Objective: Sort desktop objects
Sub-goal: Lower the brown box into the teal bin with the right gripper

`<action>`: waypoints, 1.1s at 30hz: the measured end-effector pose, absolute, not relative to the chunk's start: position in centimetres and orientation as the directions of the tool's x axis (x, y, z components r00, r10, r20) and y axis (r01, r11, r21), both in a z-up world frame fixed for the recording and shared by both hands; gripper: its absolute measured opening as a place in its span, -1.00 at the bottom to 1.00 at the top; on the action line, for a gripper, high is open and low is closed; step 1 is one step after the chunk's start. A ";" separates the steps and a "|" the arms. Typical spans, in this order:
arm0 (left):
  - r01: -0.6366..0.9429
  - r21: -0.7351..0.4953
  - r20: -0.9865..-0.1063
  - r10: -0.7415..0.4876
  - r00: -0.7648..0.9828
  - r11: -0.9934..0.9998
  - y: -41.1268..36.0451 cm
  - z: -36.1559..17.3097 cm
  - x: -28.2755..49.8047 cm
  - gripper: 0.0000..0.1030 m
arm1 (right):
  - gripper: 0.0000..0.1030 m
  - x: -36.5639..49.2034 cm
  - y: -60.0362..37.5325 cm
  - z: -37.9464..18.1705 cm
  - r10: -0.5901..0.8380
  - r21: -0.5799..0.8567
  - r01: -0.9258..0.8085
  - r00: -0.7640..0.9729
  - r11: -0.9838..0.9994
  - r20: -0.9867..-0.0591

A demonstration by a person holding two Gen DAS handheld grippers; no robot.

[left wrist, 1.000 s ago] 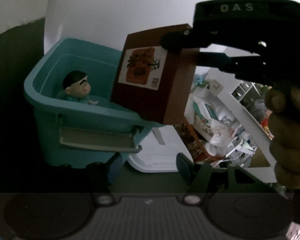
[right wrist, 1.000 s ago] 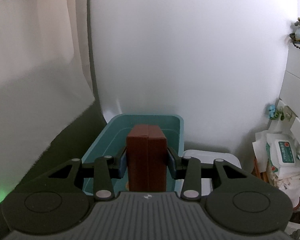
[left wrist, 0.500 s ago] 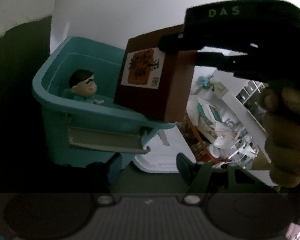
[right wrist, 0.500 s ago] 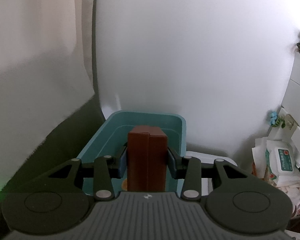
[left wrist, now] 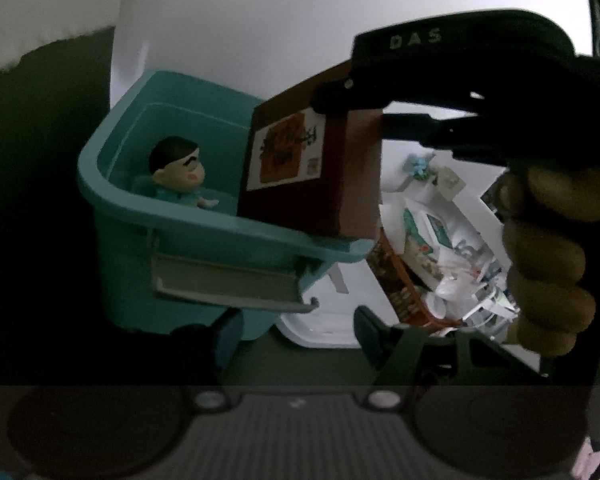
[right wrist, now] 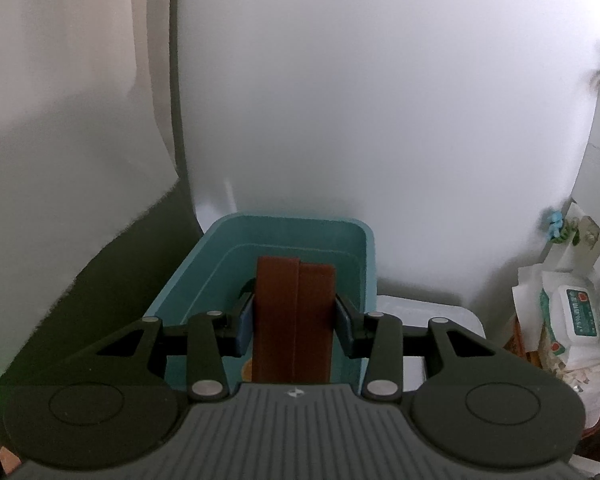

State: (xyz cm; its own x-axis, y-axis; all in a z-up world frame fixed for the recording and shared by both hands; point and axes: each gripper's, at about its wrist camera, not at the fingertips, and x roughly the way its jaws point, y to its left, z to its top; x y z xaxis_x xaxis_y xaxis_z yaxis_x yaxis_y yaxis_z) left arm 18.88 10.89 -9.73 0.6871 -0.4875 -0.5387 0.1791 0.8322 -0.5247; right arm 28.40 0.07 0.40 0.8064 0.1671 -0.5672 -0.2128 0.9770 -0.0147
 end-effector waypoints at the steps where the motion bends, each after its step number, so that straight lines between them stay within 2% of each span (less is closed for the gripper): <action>1: 0.177 -0.525 -0.540 -0.486 0.687 0.833 10.9 -9.8 18.9 0.26 | -0.12 28.5 0.1 0.3 0.167 -0.016 -0.214 0.804 0.977 -0.570; 15: 0.165 -0.535 -0.549 -0.489 0.677 0.829 11.2 -10.1 19.3 0.27 | -0.11 29.6 0.4 -0.7 0.154 -0.021 -0.209 0.783 0.978 -0.602; 21: 0.156 -0.532 -0.556 -0.482 0.677 0.832 11.3 -10.3 19.2 0.27 | -0.12 30.7 0.0 -1.4 0.169 0.010 -0.211 0.752 0.977 -0.637; 33: 0.155 -0.517 -0.569 -0.474 0.672 0.842 11.0 -10.6 19.6 0.28 | -0.13 33.1 0.7 -2.9 0.162 -0.027 -0.262 0.670 0.965 -0.724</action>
